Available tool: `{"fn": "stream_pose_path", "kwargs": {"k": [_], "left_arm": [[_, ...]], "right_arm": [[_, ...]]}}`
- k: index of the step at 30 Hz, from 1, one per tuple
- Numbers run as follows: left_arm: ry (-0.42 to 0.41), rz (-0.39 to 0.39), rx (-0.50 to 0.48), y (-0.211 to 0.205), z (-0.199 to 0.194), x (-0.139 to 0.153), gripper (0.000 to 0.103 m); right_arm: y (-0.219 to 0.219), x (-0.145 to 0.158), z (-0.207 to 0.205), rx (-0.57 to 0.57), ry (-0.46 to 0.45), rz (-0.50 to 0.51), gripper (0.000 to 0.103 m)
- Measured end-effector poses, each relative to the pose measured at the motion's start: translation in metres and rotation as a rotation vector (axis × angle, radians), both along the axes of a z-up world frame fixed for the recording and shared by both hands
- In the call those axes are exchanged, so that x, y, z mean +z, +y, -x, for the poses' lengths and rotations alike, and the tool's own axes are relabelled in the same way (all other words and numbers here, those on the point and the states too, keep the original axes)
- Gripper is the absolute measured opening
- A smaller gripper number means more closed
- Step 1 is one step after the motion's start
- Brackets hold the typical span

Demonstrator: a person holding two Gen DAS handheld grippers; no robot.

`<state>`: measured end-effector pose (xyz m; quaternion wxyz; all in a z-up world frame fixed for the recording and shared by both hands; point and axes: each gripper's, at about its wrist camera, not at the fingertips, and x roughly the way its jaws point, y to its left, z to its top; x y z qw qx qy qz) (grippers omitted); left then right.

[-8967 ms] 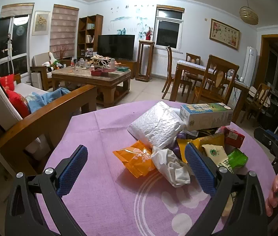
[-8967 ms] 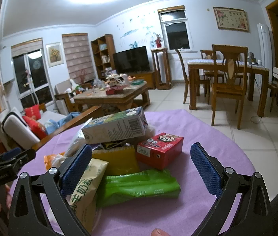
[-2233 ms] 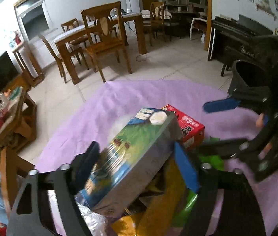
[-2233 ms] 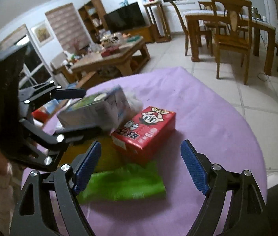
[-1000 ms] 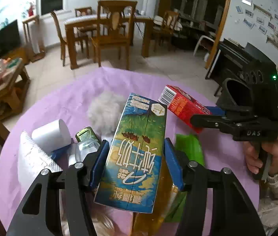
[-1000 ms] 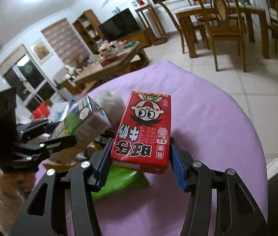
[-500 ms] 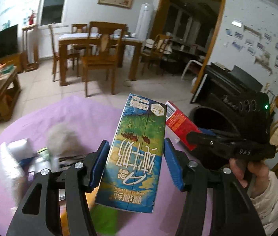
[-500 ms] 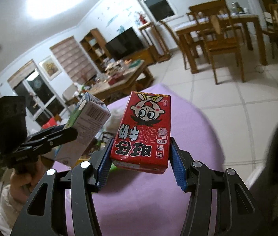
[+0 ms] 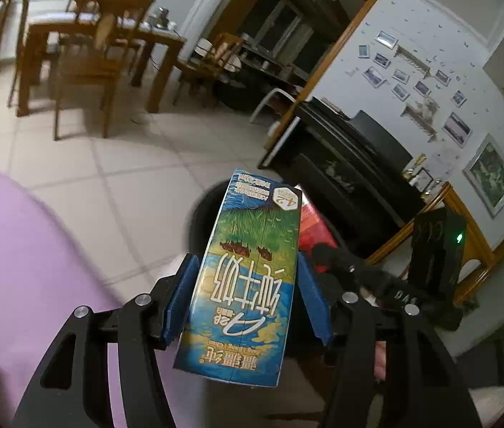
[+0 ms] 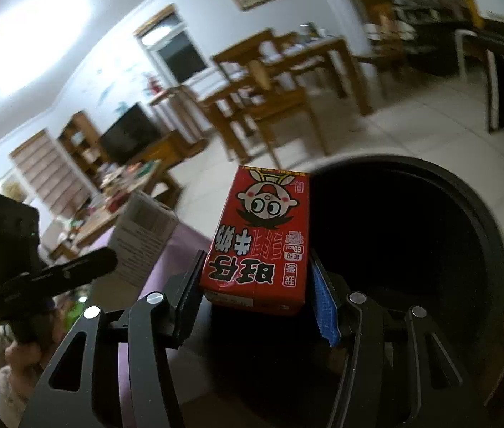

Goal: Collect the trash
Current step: 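Drop the carton and red box into the black bin with both grippers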

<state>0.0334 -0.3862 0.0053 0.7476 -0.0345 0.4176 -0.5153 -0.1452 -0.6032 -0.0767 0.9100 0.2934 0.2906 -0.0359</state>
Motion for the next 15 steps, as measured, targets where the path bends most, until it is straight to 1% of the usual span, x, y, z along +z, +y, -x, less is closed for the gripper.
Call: {"fn": "stream_pose_path", "kwargs": {"k": [2,3,6,12,13,15], "left_arm": [[0.013,-0.006,-0.022,-0.026,0.005,-0.011,0.056],[0.020,-0.010,-0.030,-0.036,0.006,-0.015,0.056],[0.028,-0.034,-0.039,-0.055,0.010,-0.029,0.056],[0.050,-0.075,-0.028,-0.060,0.010,-0.047,0.055],[0.054,-0.085,-0.030,-0.060,0.010,-0.048,0.057],[0.059,-0.100,-0.032,-0.057,0.009,-0.046,0.059]], "right_arm": [[-0.021,-0.014,0.012,-0.037,0.021,-0.023,0.054],[-0.022,-0.019,0.013,-0.045,0.026,-0.029,0.054],[-0.037,-0.032,0.017,-0.060,0.040,-0.042,0.054],[-0.035,-0.045,0.016,-0.064,0.054,-0.050,0.054],[-0.033,-0.045,0.017,-0.062,0.052,-0.046,0.055],[-0.031,-0.041,0.011,-0.057,0.047,-0.062,0.056]]}}
